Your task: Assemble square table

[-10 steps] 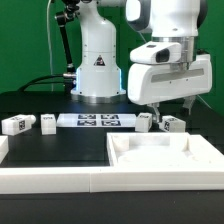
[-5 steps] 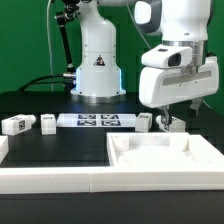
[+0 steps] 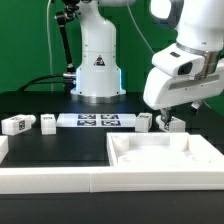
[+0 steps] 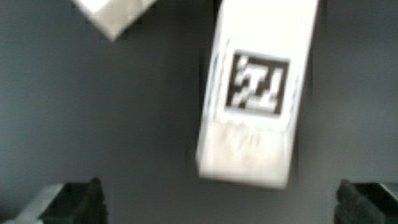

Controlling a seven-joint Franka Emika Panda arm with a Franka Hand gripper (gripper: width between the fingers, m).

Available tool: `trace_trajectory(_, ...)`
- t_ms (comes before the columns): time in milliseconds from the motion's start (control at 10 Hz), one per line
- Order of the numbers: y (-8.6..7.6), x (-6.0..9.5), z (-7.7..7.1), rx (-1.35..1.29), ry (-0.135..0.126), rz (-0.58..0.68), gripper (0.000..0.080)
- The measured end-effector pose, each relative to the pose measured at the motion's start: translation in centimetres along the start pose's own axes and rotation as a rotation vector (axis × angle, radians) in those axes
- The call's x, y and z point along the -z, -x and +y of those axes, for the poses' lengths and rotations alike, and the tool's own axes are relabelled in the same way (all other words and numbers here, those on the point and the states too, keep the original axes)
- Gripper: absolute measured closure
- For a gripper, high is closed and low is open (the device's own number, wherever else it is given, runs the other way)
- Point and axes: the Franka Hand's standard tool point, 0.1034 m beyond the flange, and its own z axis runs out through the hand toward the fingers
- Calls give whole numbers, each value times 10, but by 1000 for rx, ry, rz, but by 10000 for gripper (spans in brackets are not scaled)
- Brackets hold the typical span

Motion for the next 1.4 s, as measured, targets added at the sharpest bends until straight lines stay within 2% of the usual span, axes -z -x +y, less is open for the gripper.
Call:
trace_trajectory(300, 1, -2, -3, 10, -20, -191, 150)
trace_trajectory(600, 7, -8, -6, 19, -35, -372, 150)
trace_trajectory(800, 4, -12, -8, 25, -48, -466, 150)
trace_trajectory(1000, 8, -17, -9, 38, -59, -613, 150)
trace_trajectory(1200, 10, -24, -9, 37, -72, -681, 150)
trace_trajectory(1400, 9, -25, -10, 32, -67, -672, 150)
